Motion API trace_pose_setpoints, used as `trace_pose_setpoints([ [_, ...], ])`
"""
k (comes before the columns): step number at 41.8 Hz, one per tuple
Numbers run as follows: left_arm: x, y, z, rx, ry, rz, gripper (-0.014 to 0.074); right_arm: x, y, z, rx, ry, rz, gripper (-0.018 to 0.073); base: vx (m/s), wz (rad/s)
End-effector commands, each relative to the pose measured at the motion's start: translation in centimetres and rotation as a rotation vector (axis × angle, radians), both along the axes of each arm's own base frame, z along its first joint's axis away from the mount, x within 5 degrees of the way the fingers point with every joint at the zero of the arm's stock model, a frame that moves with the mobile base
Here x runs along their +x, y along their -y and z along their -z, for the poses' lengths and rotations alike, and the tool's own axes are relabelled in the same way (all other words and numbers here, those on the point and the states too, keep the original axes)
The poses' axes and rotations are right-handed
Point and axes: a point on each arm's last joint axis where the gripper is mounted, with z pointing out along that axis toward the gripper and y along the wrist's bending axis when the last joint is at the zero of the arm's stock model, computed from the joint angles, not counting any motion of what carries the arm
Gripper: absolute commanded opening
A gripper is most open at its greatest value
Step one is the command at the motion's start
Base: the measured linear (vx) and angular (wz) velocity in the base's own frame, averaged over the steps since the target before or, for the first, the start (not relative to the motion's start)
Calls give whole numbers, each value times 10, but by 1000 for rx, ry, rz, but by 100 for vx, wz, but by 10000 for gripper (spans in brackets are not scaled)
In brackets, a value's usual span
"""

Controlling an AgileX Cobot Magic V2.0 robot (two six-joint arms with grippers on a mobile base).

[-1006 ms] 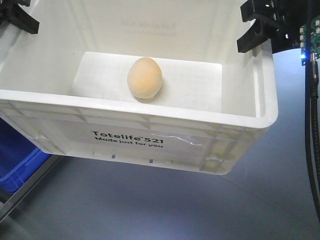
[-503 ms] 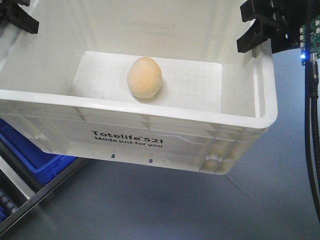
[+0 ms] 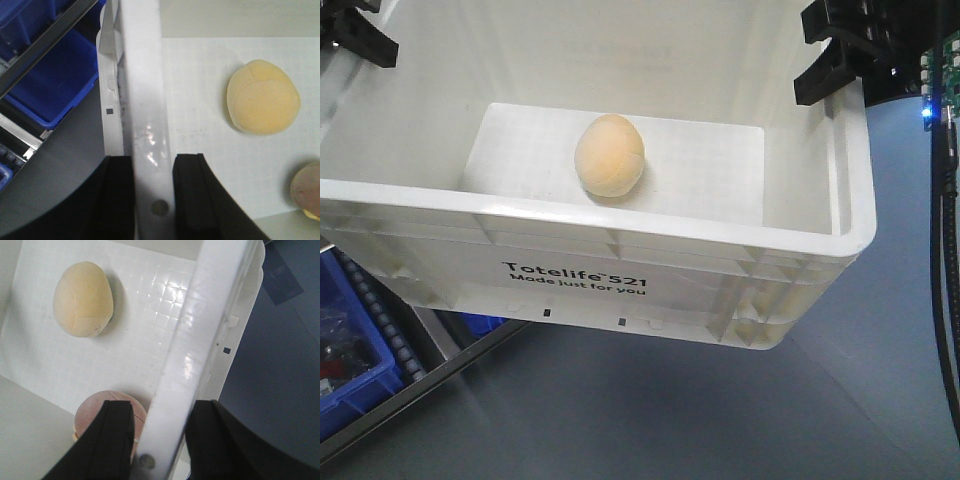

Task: Place moving items into box and shelve
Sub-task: 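Keep holding the tote while the base approaches the blue-bin shelf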

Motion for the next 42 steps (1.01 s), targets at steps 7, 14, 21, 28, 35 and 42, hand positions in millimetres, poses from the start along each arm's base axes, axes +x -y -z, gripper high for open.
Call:
trace_pose_setpoints([
  [7,-20,20,-38,-202,126,67,0,-18,-16,-35,217,120,-84,0,-6,34],
  [14,-20,20,-38,-202,126,67,0,-18,-16,-35,217,120,-84,0,-6,34],
  [21,-20,20,-38,-202,126,67,0,-18,-16,-35,217,120,-84,0,-6,36],
  [28,-20,20,-38,-202,126,67,0,-18,-16,-35,217,120,-84,0,-5,38],
  [35,-20,20,-38,-202,126,67,0,-18,-16,-35,217,120,-84,0,-4,42],
  [42,-20,20,-38,-202,126,67,0,-18,-16,-35,217,120,-84,0,-2,46],
])
